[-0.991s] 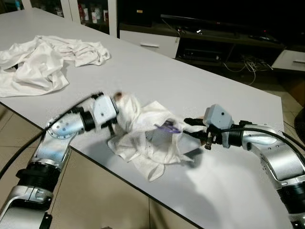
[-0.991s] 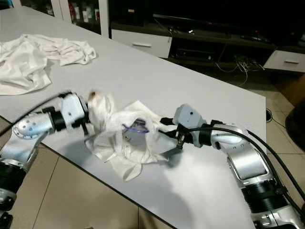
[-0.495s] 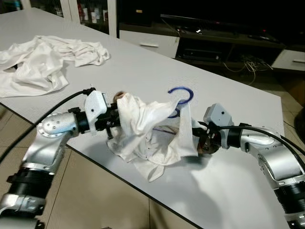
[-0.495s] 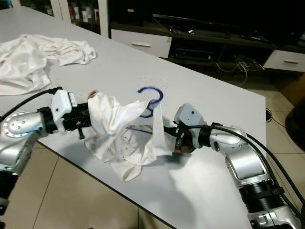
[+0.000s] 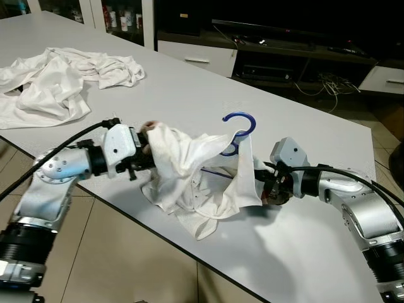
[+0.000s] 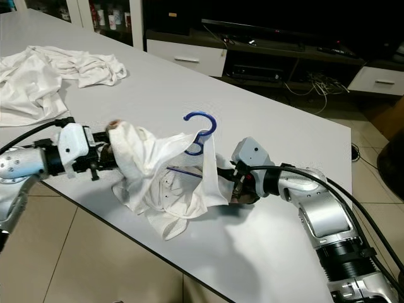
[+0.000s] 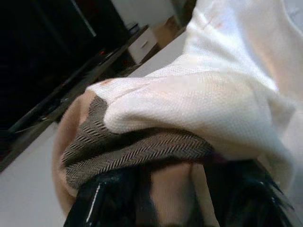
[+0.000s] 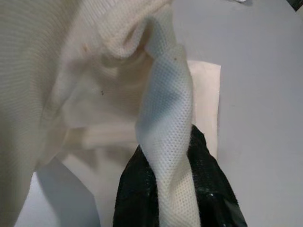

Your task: Hang hanger

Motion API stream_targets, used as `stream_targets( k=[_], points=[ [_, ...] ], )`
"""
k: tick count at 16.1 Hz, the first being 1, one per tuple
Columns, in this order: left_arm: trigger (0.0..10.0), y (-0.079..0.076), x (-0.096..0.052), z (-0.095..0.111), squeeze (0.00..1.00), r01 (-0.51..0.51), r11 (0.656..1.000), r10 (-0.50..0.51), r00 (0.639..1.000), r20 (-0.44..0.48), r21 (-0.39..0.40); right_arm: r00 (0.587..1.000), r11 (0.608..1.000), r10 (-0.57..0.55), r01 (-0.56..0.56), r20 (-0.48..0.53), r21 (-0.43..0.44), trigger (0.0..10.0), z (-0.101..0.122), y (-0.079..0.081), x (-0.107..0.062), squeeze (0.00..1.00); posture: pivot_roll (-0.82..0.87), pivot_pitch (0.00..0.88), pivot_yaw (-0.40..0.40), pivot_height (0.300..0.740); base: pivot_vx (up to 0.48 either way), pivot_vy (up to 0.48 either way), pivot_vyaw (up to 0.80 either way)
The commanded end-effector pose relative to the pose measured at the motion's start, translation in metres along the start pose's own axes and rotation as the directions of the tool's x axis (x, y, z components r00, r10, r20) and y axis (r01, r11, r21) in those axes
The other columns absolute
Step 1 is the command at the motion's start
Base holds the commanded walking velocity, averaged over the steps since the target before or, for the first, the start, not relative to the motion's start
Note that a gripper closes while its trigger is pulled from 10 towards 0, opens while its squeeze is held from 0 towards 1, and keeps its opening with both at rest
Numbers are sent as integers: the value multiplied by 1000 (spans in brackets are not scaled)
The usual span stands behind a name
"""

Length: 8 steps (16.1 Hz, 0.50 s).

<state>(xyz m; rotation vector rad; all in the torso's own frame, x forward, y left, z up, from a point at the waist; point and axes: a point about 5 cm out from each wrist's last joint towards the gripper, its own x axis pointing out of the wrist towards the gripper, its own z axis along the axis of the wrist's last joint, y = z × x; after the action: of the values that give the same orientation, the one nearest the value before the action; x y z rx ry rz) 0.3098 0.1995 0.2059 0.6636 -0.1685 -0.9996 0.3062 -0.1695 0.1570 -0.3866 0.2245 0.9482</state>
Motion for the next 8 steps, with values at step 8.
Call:
stream_targets(
  k=[8],
  points=[
    [10000, 21, -9, 18, 0, -116, 993, 117, 986, 117, -16, 996, 996, -85, 85, 7, 33, 0, 0, -12, -4, 0, 53, 39, -103, 740, 0, 0, 0]
  ],
)
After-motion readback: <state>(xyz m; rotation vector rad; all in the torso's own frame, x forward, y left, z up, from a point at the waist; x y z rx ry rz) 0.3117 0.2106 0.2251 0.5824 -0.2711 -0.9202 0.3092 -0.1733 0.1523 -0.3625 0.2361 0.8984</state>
